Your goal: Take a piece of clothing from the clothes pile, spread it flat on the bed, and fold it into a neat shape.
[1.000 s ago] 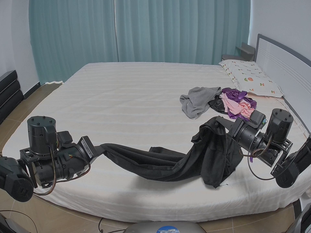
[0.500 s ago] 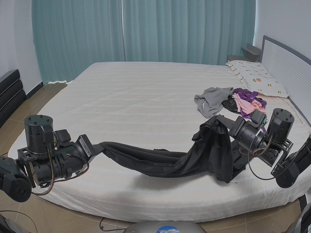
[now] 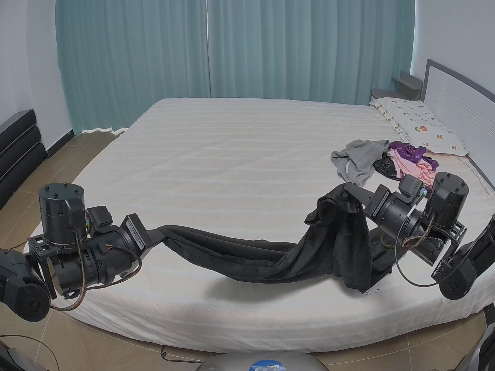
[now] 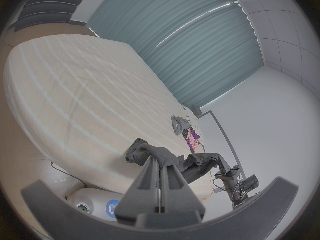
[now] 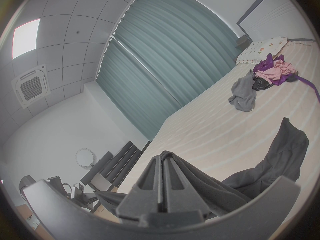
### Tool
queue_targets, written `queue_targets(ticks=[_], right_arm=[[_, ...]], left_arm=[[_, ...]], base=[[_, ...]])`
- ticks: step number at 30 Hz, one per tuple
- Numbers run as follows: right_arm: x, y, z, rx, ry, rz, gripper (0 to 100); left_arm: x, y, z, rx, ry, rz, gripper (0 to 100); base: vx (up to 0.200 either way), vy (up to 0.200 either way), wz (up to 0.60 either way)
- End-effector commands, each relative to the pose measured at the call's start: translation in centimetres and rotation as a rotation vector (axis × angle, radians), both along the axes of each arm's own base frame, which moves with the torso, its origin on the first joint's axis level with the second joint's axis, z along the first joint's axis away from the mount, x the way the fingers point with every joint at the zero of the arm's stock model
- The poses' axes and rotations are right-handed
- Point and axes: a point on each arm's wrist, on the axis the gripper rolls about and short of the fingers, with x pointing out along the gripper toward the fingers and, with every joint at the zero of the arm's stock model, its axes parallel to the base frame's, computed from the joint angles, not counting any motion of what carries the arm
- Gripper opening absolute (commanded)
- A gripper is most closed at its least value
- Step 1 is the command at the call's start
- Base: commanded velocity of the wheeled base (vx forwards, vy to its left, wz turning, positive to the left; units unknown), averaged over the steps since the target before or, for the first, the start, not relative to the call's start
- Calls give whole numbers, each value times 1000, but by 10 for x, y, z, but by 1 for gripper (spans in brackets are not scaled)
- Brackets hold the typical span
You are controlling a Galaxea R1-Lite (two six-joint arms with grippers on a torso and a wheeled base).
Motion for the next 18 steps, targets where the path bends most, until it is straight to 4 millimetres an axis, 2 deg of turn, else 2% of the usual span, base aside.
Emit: queue_targets(ticks=[1, 8, 12, 18], right_arm=[[-1, 0, 0, -1, 2, 1, 0], [-3, -1, 1, 0, -1, 1, 0], [-6, -3, 3, 2, -5, 3, 0], [-27, -10, 26, 33, -74, 7, 0]], left_arm=[[0, -1, -1, 2, 5, -5, 0], [-2, -2, 0, 0, 1, -11, 0], [-3, -2, 1, -1, -4, -9, 0], [-13, 3, 18, -25, -71, -4, 0]], base=[[0, 0, 0], [0, 0, 0], [-200, 0, 0], [-200, 0, 0]])
